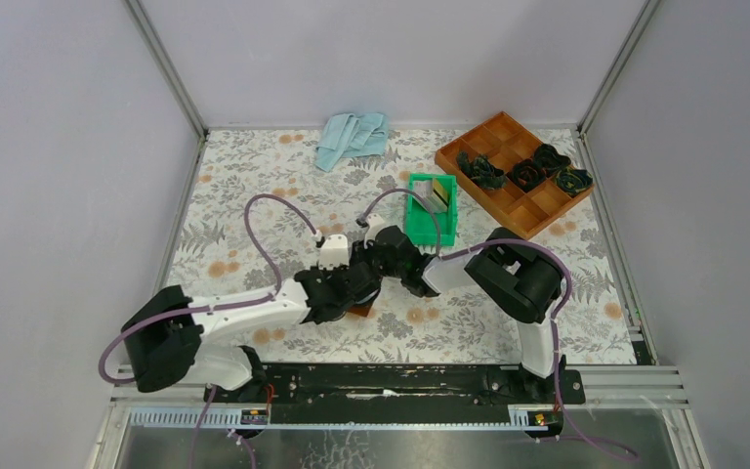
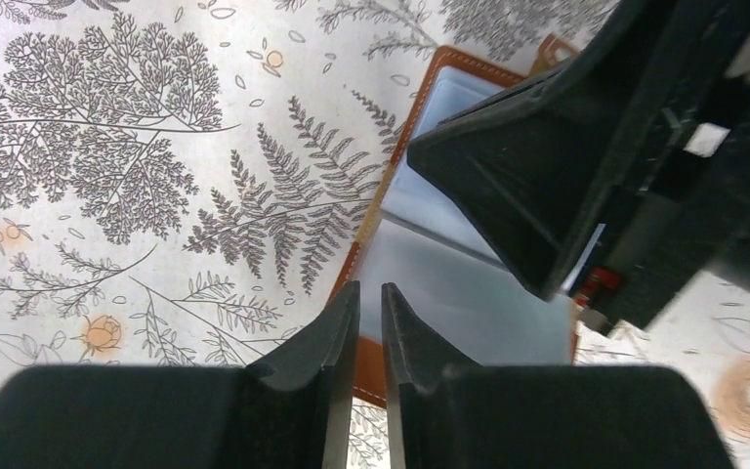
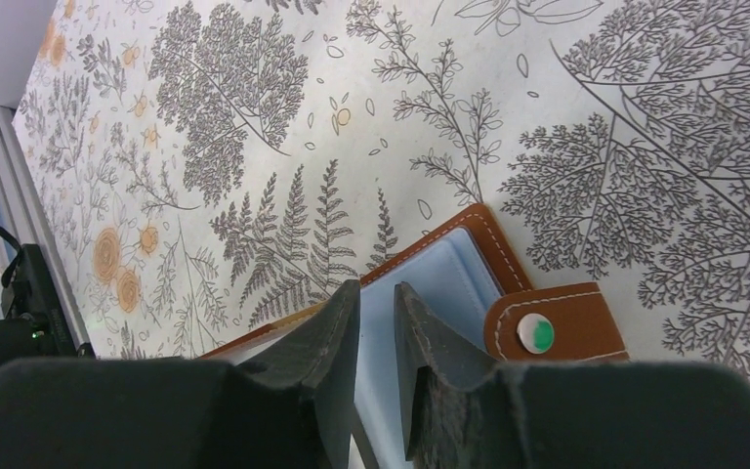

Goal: Put the credit cards into the card holder
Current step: Open the card holder at the center of the board.

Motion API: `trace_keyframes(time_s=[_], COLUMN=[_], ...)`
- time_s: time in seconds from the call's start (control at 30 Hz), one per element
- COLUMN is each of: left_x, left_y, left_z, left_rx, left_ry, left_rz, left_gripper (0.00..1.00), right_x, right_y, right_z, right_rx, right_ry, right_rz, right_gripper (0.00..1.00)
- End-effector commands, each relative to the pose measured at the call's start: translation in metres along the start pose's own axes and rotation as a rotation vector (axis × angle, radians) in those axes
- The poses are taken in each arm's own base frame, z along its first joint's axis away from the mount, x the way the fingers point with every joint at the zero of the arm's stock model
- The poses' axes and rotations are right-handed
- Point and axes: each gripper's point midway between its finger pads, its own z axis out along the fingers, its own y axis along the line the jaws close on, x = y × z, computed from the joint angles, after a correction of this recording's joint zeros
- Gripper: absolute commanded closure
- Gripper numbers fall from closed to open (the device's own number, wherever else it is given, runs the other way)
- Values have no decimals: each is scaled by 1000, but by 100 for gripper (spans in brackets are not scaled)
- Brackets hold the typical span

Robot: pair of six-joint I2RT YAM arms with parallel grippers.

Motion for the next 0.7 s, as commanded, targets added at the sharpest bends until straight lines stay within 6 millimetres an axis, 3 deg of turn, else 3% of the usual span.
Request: trace_keyframes(time_s=[0.0, 0.37, 0.57, 0.67], left_x=[-17, 8, -2, 5], left_y=[-2, -5, -7, -7], left_z=[-12, -23, -45, -43], left_rx=[40, 68, 138, 132], left_ry=[-52, -17, -63, -43], left_rz=[-108, -139, -216, -200], left_gripper=[79, 79, 78, 78], right_x=[8, 11, 15, 16], right_y=[-21, -40, -46, -47], right_z=[-2, -8, -7, -6], right_rx=[104, 197, 224, 223], right_ry=[-15, -36, -33, -30], right_rz=[-9, 0, 10, 16], right_gripper=[73, 73, 73, 73])
